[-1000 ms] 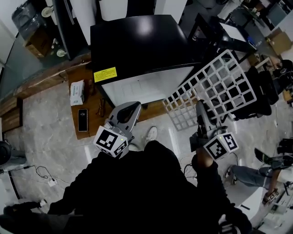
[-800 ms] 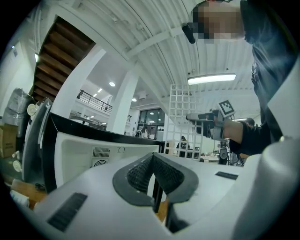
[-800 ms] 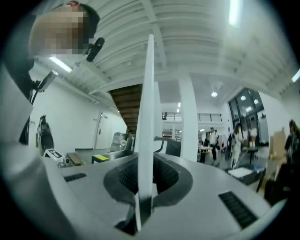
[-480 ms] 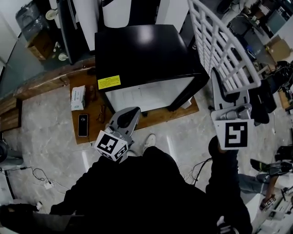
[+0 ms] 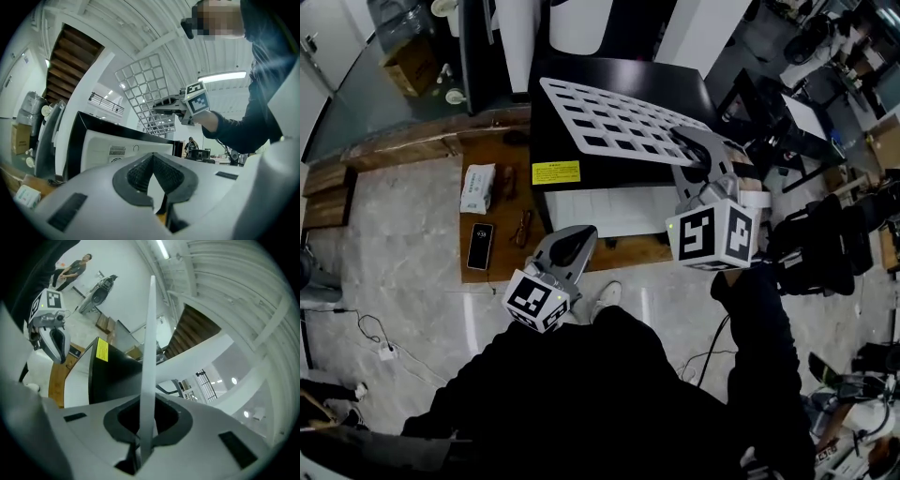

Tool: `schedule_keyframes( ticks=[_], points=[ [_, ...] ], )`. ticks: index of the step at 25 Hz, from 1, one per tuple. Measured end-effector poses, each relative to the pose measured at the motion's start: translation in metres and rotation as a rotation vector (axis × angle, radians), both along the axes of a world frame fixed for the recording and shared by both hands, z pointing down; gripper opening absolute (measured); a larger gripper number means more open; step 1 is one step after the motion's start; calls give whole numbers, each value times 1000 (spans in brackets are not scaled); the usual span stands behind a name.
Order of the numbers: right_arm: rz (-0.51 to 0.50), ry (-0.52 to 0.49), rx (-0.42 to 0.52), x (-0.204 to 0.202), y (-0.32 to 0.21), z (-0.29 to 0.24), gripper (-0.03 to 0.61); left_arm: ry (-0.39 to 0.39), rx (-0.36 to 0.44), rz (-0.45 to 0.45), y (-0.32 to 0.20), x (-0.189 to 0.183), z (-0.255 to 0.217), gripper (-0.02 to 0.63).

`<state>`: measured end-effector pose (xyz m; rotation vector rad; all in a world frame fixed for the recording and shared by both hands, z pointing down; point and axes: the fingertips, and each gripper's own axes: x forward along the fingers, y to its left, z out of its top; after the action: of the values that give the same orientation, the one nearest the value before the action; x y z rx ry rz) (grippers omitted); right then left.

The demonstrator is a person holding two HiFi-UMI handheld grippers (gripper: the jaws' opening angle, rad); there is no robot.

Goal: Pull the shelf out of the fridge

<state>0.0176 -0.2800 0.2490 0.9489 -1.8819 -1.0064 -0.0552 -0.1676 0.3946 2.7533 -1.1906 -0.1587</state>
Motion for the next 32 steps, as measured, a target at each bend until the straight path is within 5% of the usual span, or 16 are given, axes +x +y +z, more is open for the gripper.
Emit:
schedule_keyframes(
  ticks=[18,20,23,32],
  points=[
    [-49,288,-271,-32,-38,76,55,17,-39,-18,-12,-8,21,6],
    [-67,307,-350,-33,-33,82,83,18,-42,-12,-11,-11,24,6],
    [-118,333,-532,-34,-18,94,223,36,-78,14,-10,-12,30,6],
    [-218,505,-878,-23,16,110,339,78,-126,82,3,-10,30,6]
  ],
)
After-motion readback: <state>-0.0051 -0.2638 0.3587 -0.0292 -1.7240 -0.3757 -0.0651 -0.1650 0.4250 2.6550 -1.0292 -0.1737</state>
